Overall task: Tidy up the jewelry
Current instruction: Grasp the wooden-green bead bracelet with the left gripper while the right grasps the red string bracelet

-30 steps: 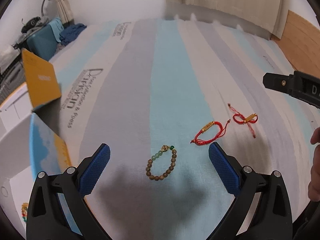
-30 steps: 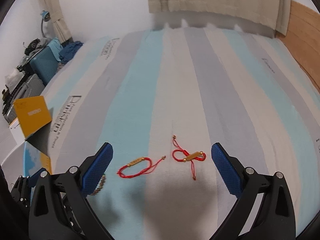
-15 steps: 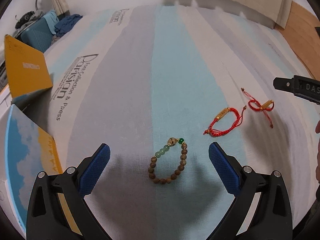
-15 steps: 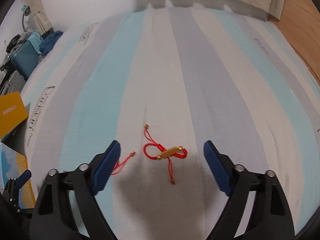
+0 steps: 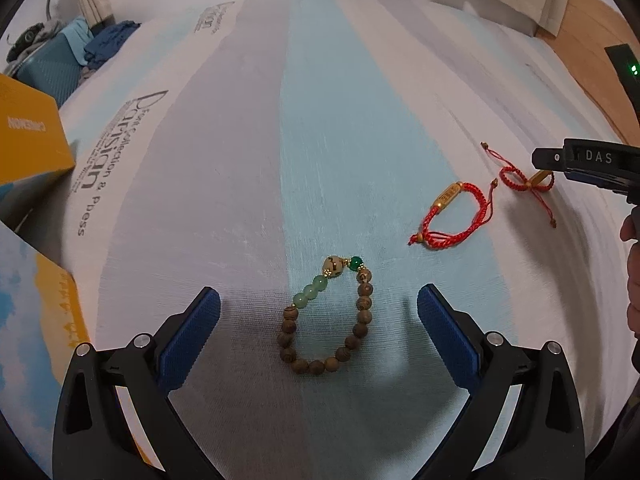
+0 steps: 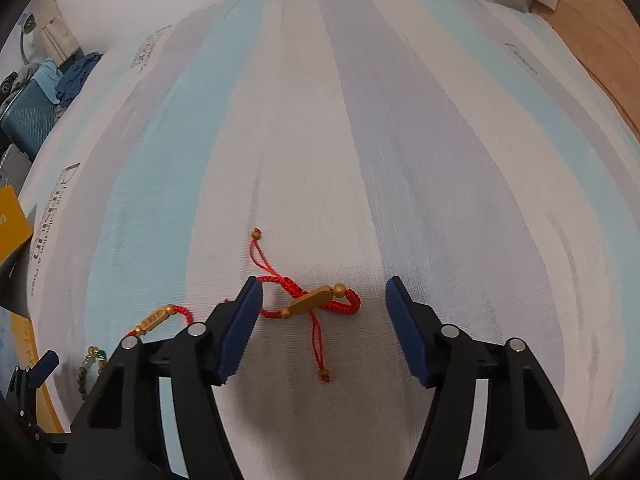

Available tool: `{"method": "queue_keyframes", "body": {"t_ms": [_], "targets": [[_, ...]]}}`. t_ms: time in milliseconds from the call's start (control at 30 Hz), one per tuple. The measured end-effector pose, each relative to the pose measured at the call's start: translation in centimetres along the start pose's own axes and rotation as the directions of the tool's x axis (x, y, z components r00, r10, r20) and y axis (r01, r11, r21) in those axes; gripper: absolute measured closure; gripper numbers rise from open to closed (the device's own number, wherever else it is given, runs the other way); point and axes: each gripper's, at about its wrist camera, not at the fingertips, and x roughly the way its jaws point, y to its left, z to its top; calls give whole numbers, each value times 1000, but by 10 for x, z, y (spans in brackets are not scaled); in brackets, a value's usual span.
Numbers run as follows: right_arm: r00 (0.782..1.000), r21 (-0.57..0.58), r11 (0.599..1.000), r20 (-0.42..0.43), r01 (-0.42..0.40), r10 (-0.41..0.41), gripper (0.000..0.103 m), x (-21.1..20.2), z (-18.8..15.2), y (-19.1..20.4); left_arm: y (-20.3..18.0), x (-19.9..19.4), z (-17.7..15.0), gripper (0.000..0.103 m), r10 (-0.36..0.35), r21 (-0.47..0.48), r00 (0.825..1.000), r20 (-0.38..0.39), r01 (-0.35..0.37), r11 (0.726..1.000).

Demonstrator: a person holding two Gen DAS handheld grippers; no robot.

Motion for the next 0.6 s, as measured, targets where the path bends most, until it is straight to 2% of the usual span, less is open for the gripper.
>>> {"method": "queue_keyframes", "body": {"t_ms": [400, 600], "targets": [[999, 43, 998, -26, -40, 41, 62, 15, -3, -3, 1, 18, -3, 8, -11, 10, 1000, -20, 12, 1000], [998, 68, 996, -33, -58, 61, 66, 18, -5, -5, 2, 21, -5, 19, -8, 7, 1000, -17, 8, 1000]]}}
